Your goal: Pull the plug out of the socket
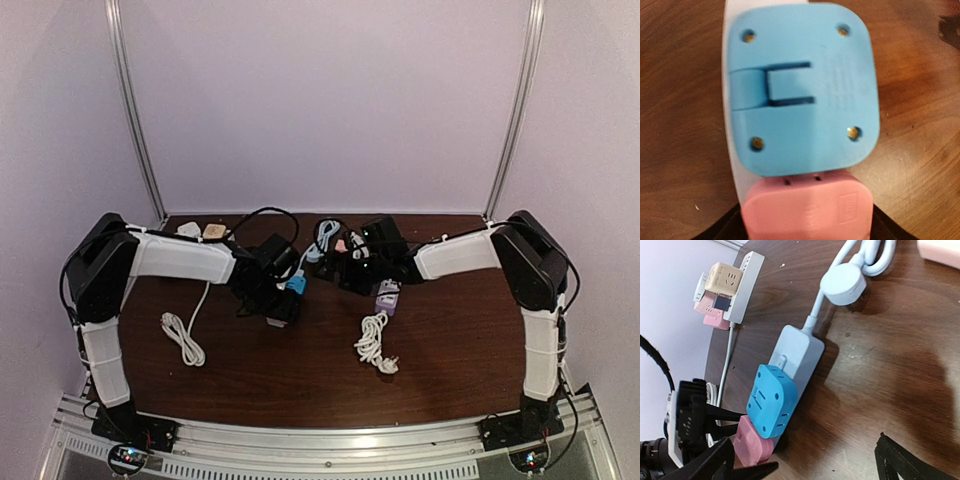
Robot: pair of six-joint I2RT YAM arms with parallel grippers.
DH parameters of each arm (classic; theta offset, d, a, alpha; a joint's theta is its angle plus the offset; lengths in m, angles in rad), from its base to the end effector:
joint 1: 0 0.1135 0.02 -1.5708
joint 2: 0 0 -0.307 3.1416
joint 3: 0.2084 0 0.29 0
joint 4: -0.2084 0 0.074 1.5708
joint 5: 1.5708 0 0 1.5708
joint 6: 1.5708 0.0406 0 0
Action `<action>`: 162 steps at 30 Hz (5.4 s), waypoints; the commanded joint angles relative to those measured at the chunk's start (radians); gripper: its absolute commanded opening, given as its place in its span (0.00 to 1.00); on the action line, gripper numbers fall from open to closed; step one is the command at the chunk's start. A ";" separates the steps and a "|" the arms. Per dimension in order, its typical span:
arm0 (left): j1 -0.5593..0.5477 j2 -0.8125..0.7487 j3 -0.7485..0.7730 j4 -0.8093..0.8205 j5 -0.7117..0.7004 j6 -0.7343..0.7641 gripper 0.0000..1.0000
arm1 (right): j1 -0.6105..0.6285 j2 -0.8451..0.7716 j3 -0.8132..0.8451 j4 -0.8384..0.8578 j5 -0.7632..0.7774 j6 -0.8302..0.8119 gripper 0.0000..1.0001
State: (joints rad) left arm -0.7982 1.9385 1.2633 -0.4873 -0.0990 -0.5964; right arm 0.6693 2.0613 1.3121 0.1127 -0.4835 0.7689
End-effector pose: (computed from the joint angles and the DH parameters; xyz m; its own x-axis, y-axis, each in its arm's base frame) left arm 0.3063 -0.3085 0.1645 -0.9149 0.1379 -0.3795 0.2071 0.9671 -0.1480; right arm 0.3817 0.3260 0.1697 -0.9208 0.0565 -0.3858 -0.2814 0.5888 0.7578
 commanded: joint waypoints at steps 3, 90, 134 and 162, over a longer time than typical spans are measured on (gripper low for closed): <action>-0.004 -0.044 -0.003 0.029 0.061 0.001 0.91 | 0.021 0.078 0.051 0.153 -0.085 0.128 0.98; 0.205 -0.077 -0.343 0.146 0.226 -0.073 0.25 | 0.048 0.253 0.088 0.973 -0.294 0.684 0.00; 0.216 -0.122 -0.249 0.170 0.281 -0.032 0.33 | -0.061 -0.182 0.024 -0.034 0.008 0.036 0.00; 0.217 -0.165 -0.011 0.011 0.289 0.060 0.42 | -0.251 0.005 0.388 -1.096 0.976 -0.435 0.00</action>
State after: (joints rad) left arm -0.5888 1.8019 1.2251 -0.4683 0.1974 -0.5549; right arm 0.4320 2.0445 1.6615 -0.9287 0.4099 0.3683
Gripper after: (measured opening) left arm 0.424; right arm 0.176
